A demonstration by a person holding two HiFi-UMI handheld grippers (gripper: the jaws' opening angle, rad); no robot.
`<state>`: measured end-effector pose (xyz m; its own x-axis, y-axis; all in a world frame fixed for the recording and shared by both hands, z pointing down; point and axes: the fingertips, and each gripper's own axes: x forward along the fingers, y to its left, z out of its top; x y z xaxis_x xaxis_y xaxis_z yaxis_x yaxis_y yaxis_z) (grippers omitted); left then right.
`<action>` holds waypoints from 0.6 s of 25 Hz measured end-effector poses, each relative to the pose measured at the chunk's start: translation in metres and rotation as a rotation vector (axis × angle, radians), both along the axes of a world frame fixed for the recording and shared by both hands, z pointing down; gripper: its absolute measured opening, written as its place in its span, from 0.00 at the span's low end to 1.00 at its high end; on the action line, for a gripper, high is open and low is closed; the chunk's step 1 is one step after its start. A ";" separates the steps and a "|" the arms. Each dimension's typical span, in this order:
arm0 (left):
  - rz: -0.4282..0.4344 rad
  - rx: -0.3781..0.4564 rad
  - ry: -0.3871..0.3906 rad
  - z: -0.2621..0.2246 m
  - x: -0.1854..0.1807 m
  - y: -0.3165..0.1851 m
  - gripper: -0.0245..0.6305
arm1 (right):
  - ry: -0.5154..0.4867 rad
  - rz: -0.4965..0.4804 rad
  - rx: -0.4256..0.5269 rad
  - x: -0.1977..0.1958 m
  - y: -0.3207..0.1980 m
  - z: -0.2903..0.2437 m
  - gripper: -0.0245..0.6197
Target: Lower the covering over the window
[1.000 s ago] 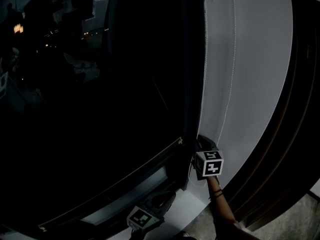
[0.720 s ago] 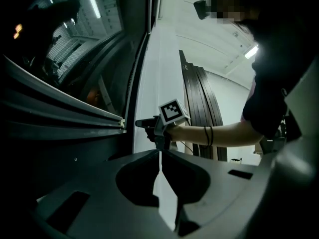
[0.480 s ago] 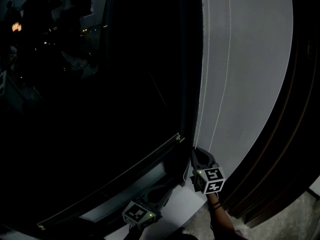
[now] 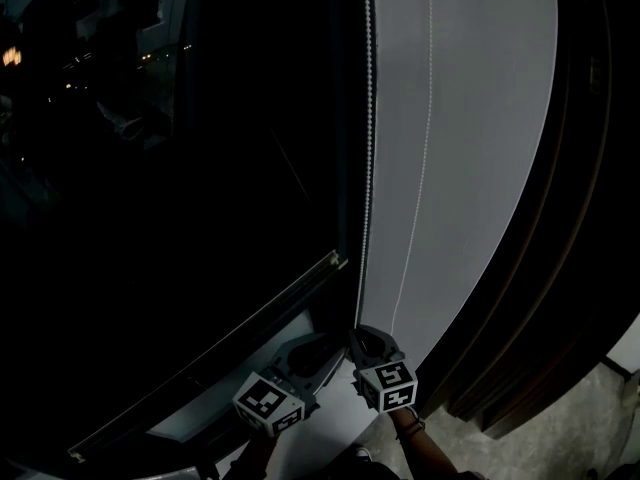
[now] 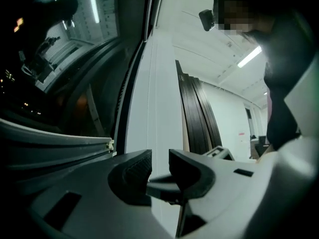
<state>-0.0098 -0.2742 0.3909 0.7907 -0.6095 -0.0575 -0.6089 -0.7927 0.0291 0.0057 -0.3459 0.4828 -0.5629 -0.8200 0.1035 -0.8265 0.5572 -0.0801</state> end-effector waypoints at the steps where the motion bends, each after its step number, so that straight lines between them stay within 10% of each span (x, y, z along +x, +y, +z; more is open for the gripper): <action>1: -0.003 0.001 -0.001 -0.002 0.000 0.000 0.18 | 0.003 0.000 -0.032 -0.001 0.008 0.016 0.06; 15: 0.133 0.028 -0.007 -0.024 0.029 0.002 0.19 | -0.001 -0.017 -0.221 -0.013 0.082 0.095 0.06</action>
<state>0.0194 -0.2719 0.3667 0.8647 -0.4978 -0.0672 -0.4988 -0.8667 0.0022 -0.0070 -0.2643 0.5776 -0.5767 -0.7676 0.2796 -0.8170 0.5400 -0.2025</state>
